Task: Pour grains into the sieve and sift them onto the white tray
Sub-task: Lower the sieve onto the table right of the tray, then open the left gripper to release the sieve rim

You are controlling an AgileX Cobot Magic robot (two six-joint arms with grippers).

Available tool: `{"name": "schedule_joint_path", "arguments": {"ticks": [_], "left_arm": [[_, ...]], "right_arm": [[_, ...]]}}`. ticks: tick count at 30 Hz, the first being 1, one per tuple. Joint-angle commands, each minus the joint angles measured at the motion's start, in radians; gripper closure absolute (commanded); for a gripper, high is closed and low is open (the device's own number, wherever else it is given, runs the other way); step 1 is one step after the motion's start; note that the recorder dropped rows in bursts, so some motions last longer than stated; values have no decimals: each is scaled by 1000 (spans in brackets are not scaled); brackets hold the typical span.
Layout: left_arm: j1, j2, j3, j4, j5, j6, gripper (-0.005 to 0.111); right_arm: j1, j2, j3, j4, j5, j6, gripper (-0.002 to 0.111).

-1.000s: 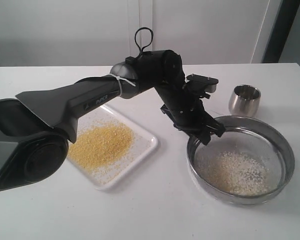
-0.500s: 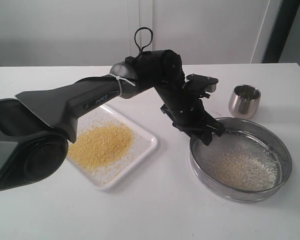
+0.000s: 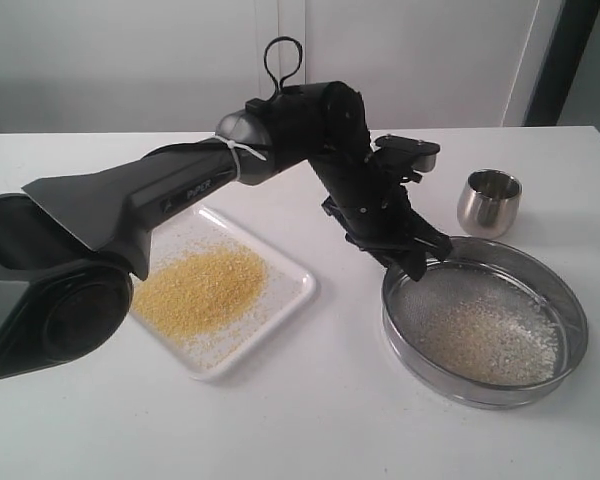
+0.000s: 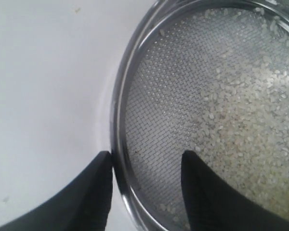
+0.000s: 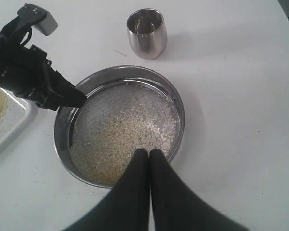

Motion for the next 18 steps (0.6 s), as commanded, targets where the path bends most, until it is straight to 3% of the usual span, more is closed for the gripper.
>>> {"name": "schedule_joint_path", "arguments": {"ticks": [1,12,18], "left_arm": [[1,-30,-15,-3,65,-2,61],[3,-70,-15,102,126,-2,107],[20,-105,-15,158,161,-24,107]], "right_arm": [[-2,-5,4,1,-7,1,108],[-2,-5,4,1,-7,1,108],[-2,-5,4,1,-7,1,108]]}}
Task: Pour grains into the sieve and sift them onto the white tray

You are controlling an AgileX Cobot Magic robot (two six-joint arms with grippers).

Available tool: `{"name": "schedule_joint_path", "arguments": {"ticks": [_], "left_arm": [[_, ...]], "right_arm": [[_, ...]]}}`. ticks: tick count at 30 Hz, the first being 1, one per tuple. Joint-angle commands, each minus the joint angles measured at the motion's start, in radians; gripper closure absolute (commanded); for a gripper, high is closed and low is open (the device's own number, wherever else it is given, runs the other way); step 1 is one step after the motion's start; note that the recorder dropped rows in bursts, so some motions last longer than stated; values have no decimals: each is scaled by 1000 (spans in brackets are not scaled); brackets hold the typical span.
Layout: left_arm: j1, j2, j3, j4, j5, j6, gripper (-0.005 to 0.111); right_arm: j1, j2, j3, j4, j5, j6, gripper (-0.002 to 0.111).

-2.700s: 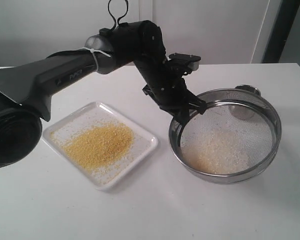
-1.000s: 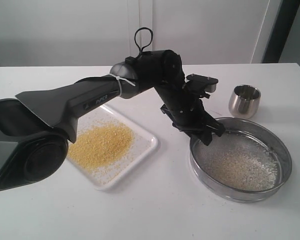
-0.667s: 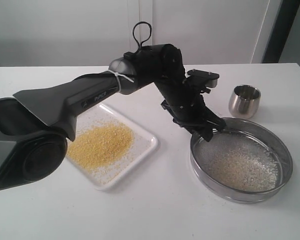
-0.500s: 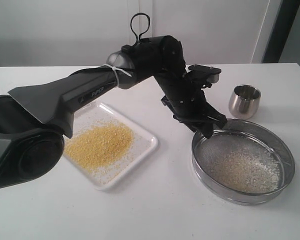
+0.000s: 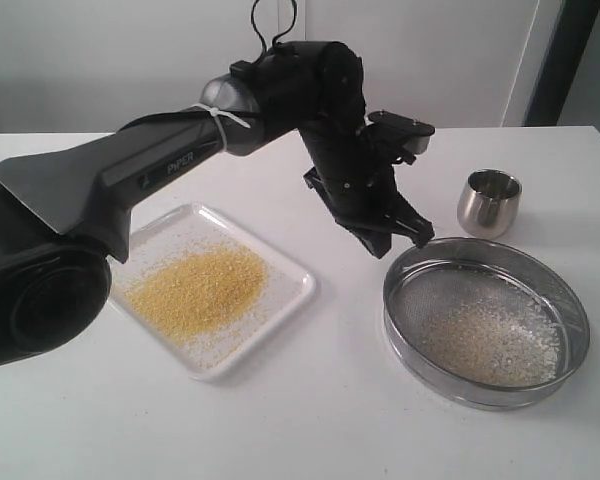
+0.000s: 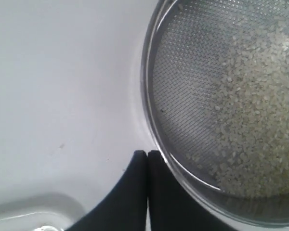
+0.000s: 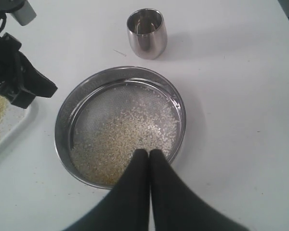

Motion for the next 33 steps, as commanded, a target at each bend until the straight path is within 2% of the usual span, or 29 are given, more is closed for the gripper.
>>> {"name": "schedule_joint_path", "arguments": {"ticks": [1,13,25,33], "left_arm": [[24,-39,-6,20,41,-20,107],[105,-62,-6,23,171,-52,107],[248,-121,-6,22,171,-103,107],[319,-164,-3,31,171,-105,107]], "right_arm": [[-2,-5,4,1,-7,1,108],[-2,-5,4,1,-7,1,108],[-2,-5,4,1,-7,1,108],[-2,-5,4,1,-7,1,108]]}}
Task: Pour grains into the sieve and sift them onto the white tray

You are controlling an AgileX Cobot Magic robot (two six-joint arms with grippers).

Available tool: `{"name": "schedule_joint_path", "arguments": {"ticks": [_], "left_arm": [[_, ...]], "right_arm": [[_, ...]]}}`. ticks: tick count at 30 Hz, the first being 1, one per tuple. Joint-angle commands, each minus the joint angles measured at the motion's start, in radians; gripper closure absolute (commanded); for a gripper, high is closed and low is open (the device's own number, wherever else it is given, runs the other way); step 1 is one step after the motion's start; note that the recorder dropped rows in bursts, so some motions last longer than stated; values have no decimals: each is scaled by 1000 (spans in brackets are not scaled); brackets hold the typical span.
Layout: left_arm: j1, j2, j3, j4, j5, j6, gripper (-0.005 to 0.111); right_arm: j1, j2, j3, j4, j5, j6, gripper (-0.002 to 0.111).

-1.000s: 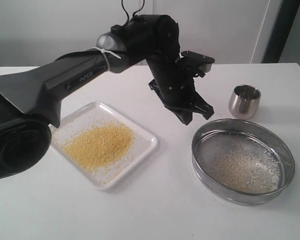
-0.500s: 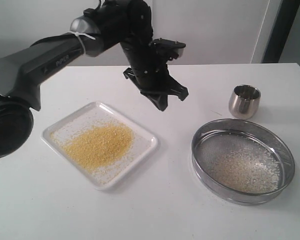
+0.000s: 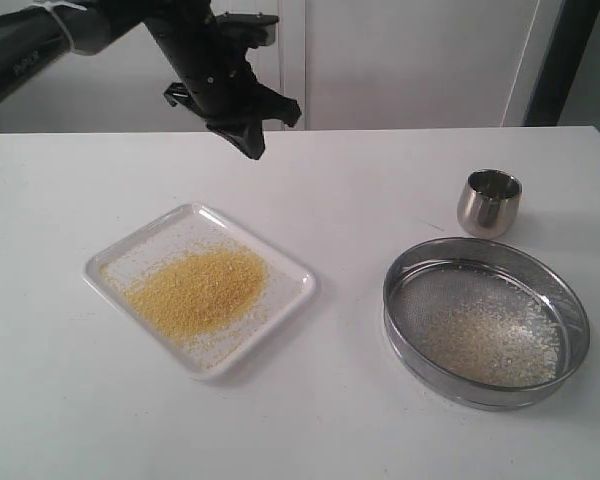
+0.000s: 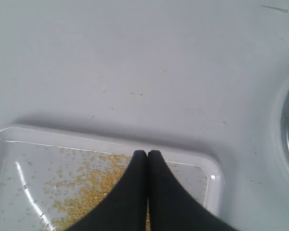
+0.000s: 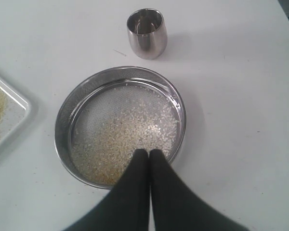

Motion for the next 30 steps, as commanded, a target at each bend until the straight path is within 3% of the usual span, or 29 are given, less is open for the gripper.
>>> {"name": "schedule_joint_path", "arguments": {"ticks": [1,30], "left_arm": [[37,-32,-1,-2,90,-10,107],[420,-314,424,14,90,-34,107]], "right_arm": [[-2,-5,4,1,-7,1,108],[-2,-5,4,1,-7,1,108]]}}
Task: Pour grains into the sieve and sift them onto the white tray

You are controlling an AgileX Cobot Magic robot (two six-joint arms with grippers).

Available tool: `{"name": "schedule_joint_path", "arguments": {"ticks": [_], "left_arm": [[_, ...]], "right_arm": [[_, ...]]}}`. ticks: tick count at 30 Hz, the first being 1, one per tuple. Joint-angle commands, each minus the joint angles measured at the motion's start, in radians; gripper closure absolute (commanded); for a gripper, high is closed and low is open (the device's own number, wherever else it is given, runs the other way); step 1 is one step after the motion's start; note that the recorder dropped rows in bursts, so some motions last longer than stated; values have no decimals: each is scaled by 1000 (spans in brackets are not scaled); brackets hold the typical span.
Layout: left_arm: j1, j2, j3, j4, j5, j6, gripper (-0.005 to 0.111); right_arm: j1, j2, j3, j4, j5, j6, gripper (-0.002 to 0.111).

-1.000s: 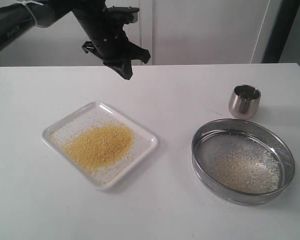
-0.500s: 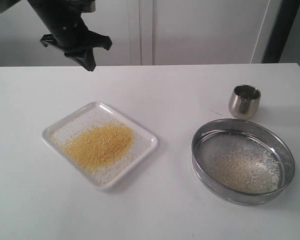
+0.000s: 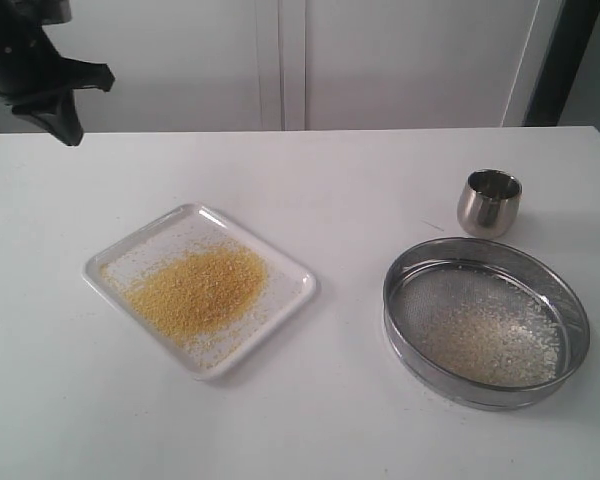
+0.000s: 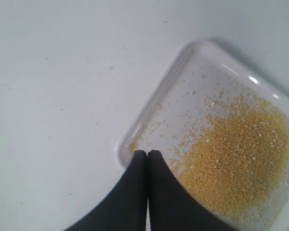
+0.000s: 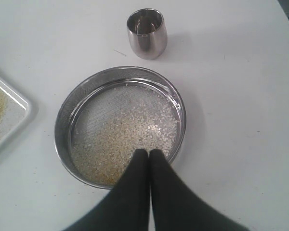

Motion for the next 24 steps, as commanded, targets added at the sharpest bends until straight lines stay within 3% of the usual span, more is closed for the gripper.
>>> {"name": "schedule_joint_path", "arguments": {"ticks": [1,15,24], "left_arm": [[51,-62,67,0,90,-5,107],[85,-293,351,65,90,-5,107],[85,-341,380,65,90,23,107]], "right_arm": [[-2,-5,4,1,-7,1,108],[-2,-5,4,1,-7,1,108],[-2,-5,4,1,-7,1,108]]}}
